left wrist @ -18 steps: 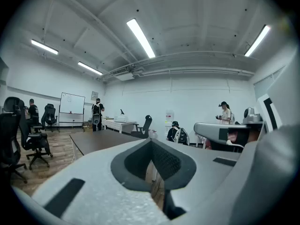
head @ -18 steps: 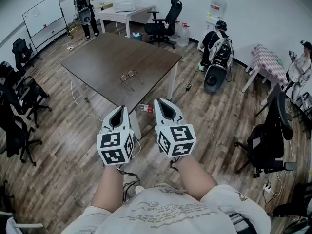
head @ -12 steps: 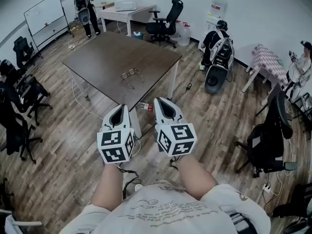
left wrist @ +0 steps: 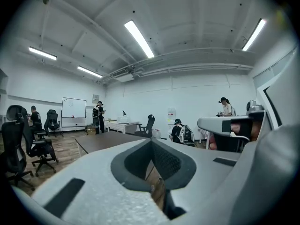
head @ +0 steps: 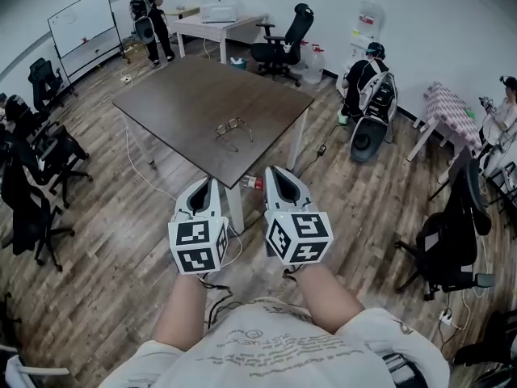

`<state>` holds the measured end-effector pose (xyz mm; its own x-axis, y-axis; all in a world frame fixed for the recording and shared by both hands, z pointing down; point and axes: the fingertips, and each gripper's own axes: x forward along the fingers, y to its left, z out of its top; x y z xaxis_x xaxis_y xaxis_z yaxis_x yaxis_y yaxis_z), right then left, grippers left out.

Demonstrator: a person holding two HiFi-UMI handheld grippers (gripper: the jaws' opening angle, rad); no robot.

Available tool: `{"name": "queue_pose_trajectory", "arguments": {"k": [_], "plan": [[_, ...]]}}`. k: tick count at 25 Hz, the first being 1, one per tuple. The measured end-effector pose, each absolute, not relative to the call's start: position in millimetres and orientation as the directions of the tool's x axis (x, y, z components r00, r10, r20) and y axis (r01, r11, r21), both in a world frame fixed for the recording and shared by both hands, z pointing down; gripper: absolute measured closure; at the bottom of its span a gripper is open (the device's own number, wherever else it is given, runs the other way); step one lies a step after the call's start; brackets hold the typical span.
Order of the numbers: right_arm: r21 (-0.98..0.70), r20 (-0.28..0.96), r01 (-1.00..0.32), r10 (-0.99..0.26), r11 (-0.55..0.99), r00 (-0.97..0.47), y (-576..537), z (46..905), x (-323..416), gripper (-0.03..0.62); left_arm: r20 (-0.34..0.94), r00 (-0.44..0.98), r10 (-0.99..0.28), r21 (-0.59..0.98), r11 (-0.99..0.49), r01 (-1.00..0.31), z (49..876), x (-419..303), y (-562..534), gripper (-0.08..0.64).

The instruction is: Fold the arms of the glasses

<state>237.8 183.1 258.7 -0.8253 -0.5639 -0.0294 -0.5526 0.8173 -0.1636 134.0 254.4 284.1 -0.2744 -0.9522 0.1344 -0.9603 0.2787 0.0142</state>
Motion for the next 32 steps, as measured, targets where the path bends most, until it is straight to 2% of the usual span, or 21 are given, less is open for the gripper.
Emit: {"name": "queue_pose_trajectory", "arguments": {"k": [13, 19, 32], "plan": [[-0.153, -0.015, -0.587, -0.596, 0.795, -0.803, 212, 274, 189, 0.578, 0.130, -0.232, -0.964, 0.029, 0.237, -0.971, 296, 82, 280, 0.546], [-0.152, -0.008, -0.614, -0.622, 0.775, -0.783, 200, 280, 185, 0.578, 0.139, -0.220, -0.966, 0.036, 0.227, -0.973, 305, 76, 274, 0.546], [-0.206, -0.005, -0.563, -0.576, 0.800, -0.817, 138, 303, 156, 0.578, 0.158, -0.236, -0.959, 0.030, 0.243, -0.969, 321, 49, 213, 0.546]]}}
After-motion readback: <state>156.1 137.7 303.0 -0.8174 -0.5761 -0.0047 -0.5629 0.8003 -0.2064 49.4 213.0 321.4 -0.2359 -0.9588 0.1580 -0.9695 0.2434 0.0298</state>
